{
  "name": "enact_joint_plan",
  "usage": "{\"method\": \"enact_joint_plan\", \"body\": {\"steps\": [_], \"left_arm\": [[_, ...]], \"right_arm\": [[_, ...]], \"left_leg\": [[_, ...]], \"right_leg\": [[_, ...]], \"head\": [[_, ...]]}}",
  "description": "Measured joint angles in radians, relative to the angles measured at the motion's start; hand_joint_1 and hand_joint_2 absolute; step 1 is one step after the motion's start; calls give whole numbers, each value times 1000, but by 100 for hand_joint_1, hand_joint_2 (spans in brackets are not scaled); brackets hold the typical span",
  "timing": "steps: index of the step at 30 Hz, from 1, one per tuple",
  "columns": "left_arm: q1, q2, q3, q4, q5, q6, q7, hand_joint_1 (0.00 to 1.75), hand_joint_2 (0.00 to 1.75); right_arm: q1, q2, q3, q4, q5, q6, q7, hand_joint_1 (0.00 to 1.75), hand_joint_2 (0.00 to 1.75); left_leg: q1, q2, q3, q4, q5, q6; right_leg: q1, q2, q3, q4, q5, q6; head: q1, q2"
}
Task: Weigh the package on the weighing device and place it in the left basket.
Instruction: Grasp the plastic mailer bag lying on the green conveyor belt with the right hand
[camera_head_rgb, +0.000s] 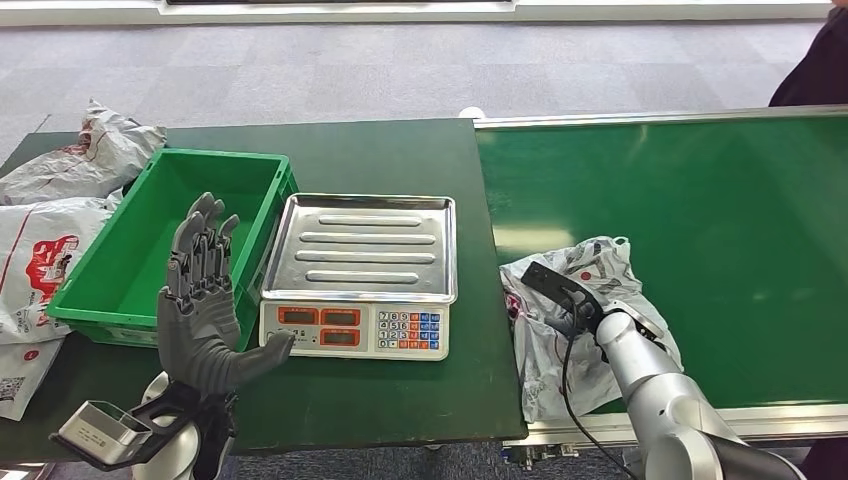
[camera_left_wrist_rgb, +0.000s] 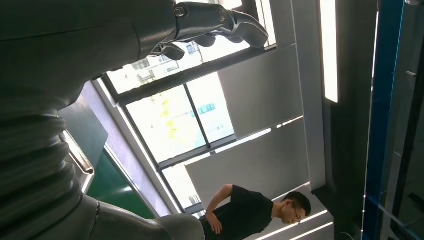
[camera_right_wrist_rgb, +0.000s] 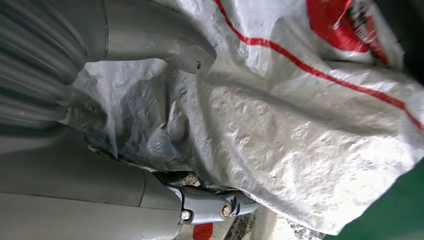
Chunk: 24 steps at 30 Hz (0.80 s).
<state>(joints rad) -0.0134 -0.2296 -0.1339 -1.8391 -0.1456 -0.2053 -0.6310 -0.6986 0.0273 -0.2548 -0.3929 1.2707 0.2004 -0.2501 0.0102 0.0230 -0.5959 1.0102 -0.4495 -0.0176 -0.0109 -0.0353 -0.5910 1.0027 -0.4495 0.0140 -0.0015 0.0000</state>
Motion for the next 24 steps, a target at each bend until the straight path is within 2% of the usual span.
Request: {"method": "enact_joint_plan", "body": {"steps": [10,11,12,14,15,16,24], "left_arm": [[0,-2,1,0,0,-1,0,0,175],[0,-2,1,0,0,-1,0,0,175],[0,-2,1,0,0,-1,0,0,175],[0,-2,1,0,0,-1,0,0,175],[0,-2,1,0,0,-1,0,0,175],[0,-2,1,0,0,-1,0,0,175],[10,-3,8,-9,-4,4,-2,0,175]], "right_arm": [[7,8,33,0,-29,-2,-47,0,175],[7,8,35,0,-29,-2,-47,8,175],[8,9,37,0,-30,-2,-47,43,175],[9,9,39,0,-32,-3,-50,130,175],[10,10,40,0,-34,-5,-54,165,175],[11,10,40,-1,-39,-9,-62,175,175],[26,22,49,-33,-95,-49,-118,175,175]], "left_leg": [[0,0,0,0,0,0],[0,0,0,0,0,0],[0,0,0,0,0,0],[0,0,0,0,0,0],[0,0,0,0,0,0],[0,0,0,0,0,0],[0,0,0,0,0,0]], "right_leg": [[0,0,0,0,0,0],[0,0,0,0,0,0],[0,0,0,0,0,0],[0,0,0,0,0,0],[0,0,0,0,0,0],[0,0,0,0,0,0],[0,0,0,0,0,0]], "head": [[0,0],[0,0],[0,0],[0,0],[0,0],[0,0],[0,0]]}}
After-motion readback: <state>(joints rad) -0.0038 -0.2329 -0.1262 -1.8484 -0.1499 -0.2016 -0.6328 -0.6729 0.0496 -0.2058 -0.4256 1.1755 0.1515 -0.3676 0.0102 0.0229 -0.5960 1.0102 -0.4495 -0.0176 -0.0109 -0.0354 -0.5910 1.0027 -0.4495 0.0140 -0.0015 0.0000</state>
